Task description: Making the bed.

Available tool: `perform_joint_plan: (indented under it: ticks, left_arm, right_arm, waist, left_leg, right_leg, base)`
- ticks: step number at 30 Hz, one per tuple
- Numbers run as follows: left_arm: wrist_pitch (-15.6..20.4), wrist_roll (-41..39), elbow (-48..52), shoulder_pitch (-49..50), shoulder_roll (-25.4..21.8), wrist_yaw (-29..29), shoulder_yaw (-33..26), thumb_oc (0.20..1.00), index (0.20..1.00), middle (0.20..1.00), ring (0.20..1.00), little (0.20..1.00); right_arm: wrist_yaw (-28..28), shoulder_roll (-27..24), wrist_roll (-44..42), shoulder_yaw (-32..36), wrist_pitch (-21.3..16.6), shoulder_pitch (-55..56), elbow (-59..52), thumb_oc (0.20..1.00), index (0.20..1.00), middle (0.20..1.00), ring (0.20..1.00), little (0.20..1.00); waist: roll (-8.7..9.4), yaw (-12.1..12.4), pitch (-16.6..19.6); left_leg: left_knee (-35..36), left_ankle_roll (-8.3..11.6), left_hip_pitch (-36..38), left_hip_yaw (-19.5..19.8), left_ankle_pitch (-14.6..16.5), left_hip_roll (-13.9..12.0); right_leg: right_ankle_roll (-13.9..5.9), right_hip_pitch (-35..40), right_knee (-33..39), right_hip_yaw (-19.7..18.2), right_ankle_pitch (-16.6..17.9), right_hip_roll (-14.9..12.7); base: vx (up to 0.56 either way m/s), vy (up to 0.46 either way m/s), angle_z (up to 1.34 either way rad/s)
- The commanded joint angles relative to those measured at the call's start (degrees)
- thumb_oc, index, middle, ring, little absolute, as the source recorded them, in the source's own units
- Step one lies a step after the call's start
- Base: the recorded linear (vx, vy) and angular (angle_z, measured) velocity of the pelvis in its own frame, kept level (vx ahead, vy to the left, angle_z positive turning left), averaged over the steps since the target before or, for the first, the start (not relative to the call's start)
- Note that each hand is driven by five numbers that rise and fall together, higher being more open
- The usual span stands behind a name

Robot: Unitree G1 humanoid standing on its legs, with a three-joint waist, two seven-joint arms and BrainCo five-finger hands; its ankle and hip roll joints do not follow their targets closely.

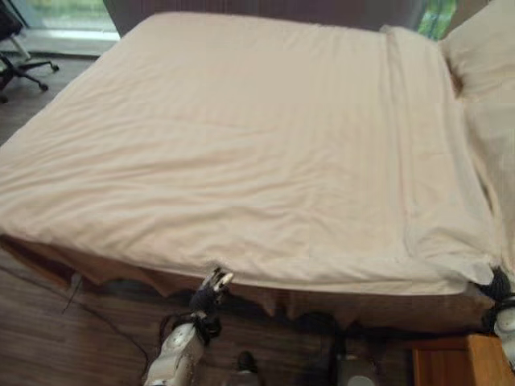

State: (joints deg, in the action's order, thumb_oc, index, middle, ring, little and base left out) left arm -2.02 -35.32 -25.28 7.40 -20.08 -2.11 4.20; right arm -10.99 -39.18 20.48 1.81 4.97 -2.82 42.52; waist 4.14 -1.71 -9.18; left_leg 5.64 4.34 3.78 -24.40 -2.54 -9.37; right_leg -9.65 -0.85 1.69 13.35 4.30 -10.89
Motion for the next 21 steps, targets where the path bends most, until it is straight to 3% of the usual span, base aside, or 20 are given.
perform_joint_plan:
  ticks: [1, 6, 11, 15, 17, 19, 21]
  left_arm:
    - [1.13, -2.87, 2.98, -0.61, -0.53, 0.25, 0.04, 1.0, 1.0, 1.0, 1.0, 1.0]
    - [0.03, -4.2, 4.85, 0.94, -0.22, -1.81, 1.88, 1.0, 1.0, 1.0, 1.0, 1.0]
    - [-0.98, -4.6, 4.79, 2.1, 0.08, -4.85, 2.56, 1.0, 1.0, 1.0, 1.0, 1.0]
    - [-1.36, -5.16, 4.94, 2.94, 0.28, -5.68, 2.07, 1.0, 1.0, 1.0, 1.0, 1.0]
    - [-1.2, -5.41, 5.44, 3.47, 0.03, -5.4, 1.2, 1.0, 1.0, 1.0, 1.0, 1.0]
    - [-1.15, -5.82, 6.91, 4.09, 0.26, -4.49, -0.03, 1.0, 1.0, 1.0, 1.0, 1.0]
    - [-0.8, -5.26, 7.57, 4.28, 0.69, -3.15, -1.33, 1.0, 1.0, 1.0, 1.0, 1.0]
  right_arm:
    - [-0.97, -3.56, -0.01, -1.06, 4.8, -2.39, 16.07, 1.0, 1.0, 1.0, 1.0, 1.0]
    - [4.78, -4.7, -2.03, -3.03, 4.75, -4.64, 31.16, 1.0, 1.0, 1.0, 1.0, 1.0]
    - [9.03, -5.76, -2.76, -3.35, 3.56, -4.87, 37.64, 1.0, 1.0, 1.0, 1.0, 1.0]
    - [9.34, -6.83, -2.86, -3.35, 2.98, -4.22, 36.83, 1.0, 1.0, 1.0, 1.0, 1.0]
    - [8.48, -9.43, -3.07, -3.0, 2.51, -4.24, 31.21, 1.0, 1.0, 1.0, 1.0, 1.0]
    - [6.95, -13.61, -1.31, -1.13, 2.85, -2.52, 14.76, 1.0, 1.0, 1.0, 1.0, 1.0]
    - [3.99, -16.82, 1.54, 5.4, 3.92, 0.67, -5.68, 1.0, 1.0, 1.0, 1.0, 1.0]
  waist:
    - [1.68, -1.43, 1.49]
    - [0.67, -1.32, 1.62]
    - [0.37, -1.23, 1.89]
    - [0.43, -1.34, 2.16]
    - [0.54, -1.6, 2.43]
    - [0.61, -2.24, 2.63]
    - [0.36, -2.97, 2.7]
  left_leg:
    - [-0.64, 1.59, -0.47, -0.55, 0.63, 1.04]
    - [-0.64, 2.36, -0.34, -0.67, -0.74, -0.01]
    - [-0.64, 2.7, 0.01, -0.08, -1.34, -0.75]
    - [-0.64, 2.81, 0.13, 0.18, -1.54, -1.13]
    - [-0.64, 3.01, 0.22, 0.36, -1.83, -1.49]
    - [-0.64, 3.16, 0.31, 0.41, -1.96, -1.67]
    - [-0.64, 3.24, 0.54, 0.32, -1.94, -1.9]
  right_leg:
    - [-2.87, 1.92, 3.31, 1.24, 4.91, -5.79]
    - [-2.49, 2.89, 3.31, 1.34, 2.7, -5.37]
    - [-1.92, 3.79, 3.31, 1.49, 1.81, -4.45]
    - [-1.71, 4.02, 3.31, 1.41, 1.64, -4.07]
    - [-1.49, 4.22, 3.31, 1.25, 1.52, -3.71]
    - [-1.35, 4.26, 3.31, 0.9, 1.55, -3.55]
    - [-1.25, 4.31, 3.31, 0.43, 1.53, -3.32]
  base:
    - [-0.09, -0.183, -0.28]
    - [-0.07, -0.113, -0.09]
    - [-0.05, -0.082, -0.02]
    - [-0.03, -0.052, -0.01]
    - [-0.04, -0.044, 0.01]
    - [-0.03, -0.026, -0.01]
    - [-0.01, -0.009, -0.02]
